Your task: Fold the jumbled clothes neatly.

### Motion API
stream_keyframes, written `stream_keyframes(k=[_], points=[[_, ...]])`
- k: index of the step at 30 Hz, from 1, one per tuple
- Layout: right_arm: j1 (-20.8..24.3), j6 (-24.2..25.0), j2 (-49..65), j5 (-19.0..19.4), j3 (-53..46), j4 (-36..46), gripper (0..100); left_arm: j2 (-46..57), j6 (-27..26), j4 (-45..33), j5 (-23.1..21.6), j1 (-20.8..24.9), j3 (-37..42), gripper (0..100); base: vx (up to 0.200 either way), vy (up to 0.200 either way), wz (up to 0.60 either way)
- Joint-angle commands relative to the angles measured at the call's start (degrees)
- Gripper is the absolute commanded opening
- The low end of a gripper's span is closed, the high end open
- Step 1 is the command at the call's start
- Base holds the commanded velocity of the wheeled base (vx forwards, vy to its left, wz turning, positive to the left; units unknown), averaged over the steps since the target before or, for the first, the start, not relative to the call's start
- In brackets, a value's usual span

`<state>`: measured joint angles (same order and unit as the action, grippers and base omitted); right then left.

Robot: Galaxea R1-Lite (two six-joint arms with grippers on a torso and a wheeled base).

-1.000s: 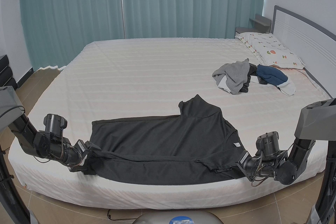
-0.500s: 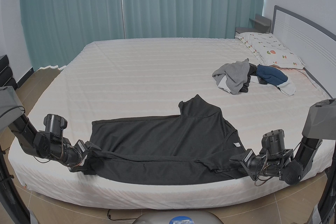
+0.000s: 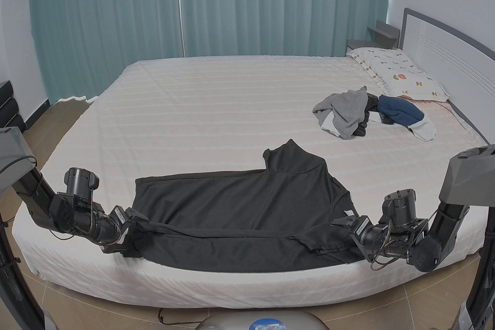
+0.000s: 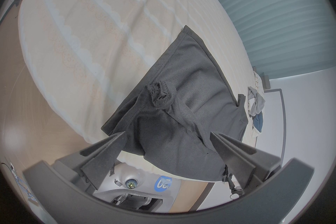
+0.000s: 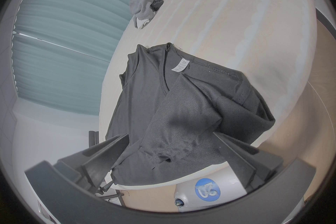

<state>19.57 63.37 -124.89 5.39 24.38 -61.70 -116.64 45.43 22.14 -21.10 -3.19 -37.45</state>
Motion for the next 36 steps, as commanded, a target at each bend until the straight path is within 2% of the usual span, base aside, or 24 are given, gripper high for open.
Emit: stream_keyframes(k=[1, 12, 13, 20, 36], points=[[0.6, -0.3, -2.6, -0.5, 0.5, 0.0, 100, -0.1, 0.0, 0.0, 0.0, -0.1, -0.1, 100, 0.0, 0.0, 0.0], [0.8, -0.2, -3.5, -1.7, 1.8, 0.0, 100, -0.2, 0.1, 0.0, 0.0, -0.1, -0.2, 100, 0.0, 0.0, 0.0], [0.9, -0.2, -4.2, -2.7, 2.0, 0.0, 0, -0.2, 0.1, 0.0, 0.0, -0.1, -0.2, 100, 0.0, 0.0, 0.0], [1.4, -0.2, -4.4, -4.0, 2.0, 0.0, 0, -0.2, 0.1, 0.0, 0.0, -0.1, -0.2, 100, 0.0, 0.0, 0.0], [0.9, 0.0, -0.4, -3.6, 0.0, 0.0, 0, -0.2, 0.1, 0.0, 0.0, -0.1, -0.2, 100, 0.0, 0.0, 0.0]])
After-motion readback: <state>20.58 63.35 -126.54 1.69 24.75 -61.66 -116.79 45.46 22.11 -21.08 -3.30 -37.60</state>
